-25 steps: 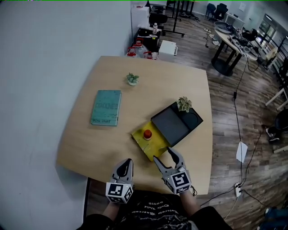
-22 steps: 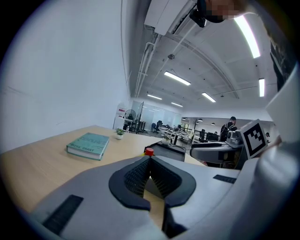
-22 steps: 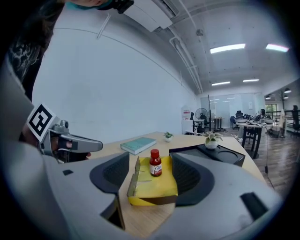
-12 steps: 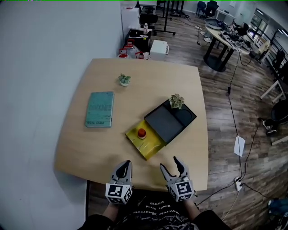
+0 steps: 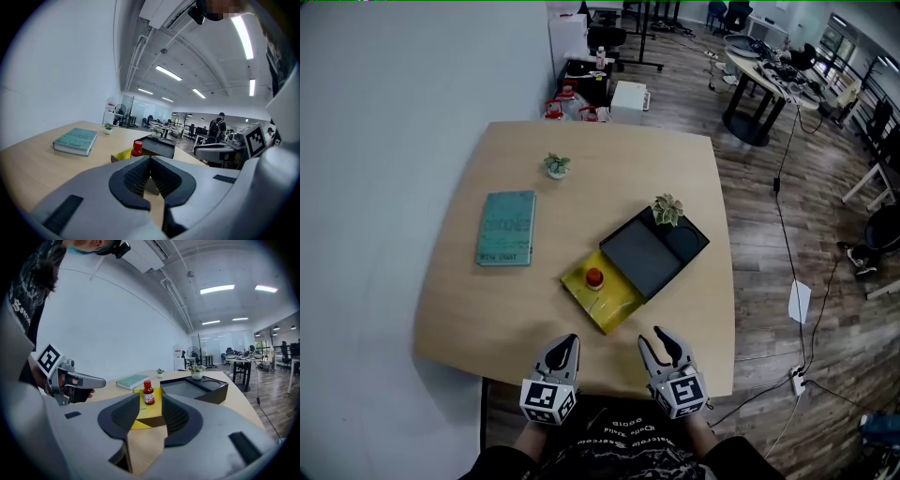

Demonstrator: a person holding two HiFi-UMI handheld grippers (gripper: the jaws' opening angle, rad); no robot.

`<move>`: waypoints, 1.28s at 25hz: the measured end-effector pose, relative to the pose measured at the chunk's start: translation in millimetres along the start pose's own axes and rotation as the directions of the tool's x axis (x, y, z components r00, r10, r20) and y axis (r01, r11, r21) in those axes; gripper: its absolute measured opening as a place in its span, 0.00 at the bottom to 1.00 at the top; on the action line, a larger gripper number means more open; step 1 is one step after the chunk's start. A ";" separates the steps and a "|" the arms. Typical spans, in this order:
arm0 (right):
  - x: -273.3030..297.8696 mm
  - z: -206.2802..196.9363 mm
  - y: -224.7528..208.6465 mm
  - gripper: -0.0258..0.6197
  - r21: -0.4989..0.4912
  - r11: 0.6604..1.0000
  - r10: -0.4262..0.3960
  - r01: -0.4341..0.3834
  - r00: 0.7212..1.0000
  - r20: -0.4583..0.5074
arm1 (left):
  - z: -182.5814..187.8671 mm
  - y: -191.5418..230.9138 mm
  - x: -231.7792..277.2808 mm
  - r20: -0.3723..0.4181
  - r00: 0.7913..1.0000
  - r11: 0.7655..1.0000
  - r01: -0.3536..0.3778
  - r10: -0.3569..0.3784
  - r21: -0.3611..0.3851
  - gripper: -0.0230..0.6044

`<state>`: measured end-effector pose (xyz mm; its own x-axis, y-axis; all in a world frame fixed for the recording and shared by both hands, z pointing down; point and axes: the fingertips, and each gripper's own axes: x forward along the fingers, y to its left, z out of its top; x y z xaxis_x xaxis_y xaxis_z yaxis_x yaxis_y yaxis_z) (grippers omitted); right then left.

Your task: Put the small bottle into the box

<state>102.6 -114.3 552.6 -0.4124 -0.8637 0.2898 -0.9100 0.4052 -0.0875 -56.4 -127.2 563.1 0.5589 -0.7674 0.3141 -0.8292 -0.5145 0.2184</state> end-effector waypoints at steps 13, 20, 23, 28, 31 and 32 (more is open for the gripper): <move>11.4 2.5 9.8 0.04 -0.004 0.999 0.049 -0.049 0.999 0.008 | 1.6 0.3 10.6 0.000 1.000 1.000 0.019 -0.019 0.008 0.04; 12.6 -1.0 7.8 0.04 -0.042 0.999 0.015 -0.016 1.000 -0.009 | -5.4 2.9 6.4 -0.015 1.000 1.000 0.014 -0.014 0.007 0.04; 14.8 -2.2 7.4 0.04 -0.043 0.999 0.007 -0.008 1.000 -0.010 | -4.4 4.8 8.3 -0.010 1.000 1.000 0.015 -0.015 -0.003 0.04; 14.2 0.5 5.8 0.04 -0.056 0.998 -0.020 0.020 1.000 -0.006 | 3.8 5.4 9.6 0.007 1.000 1.000 0.013 -0.014 0.017 0.04; 13.5 1.1 2.3 0.04 -0.069 0.997 -0.041 0.041 0.999 -0.008 | 1.6 5.1 9.2 0.001 1.000 0.999 0.014 -0.014 0.034 0.04; 13.2 -0.8 1.5 0.04 -0.075 0.996 -0.046 0.045 0.999 -0.012 | -0.2 5.3 8.7 -0.004 1.000 0.999 0.014 -0.014 0.038 0.04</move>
<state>95.8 -124.9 557.0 -0.3697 -0.8778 0.3047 -0.9219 0.3873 -0.0028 -55.9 -136.6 567.1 0.5704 -0.7586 0.3149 -0.8209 -0.5396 0.1872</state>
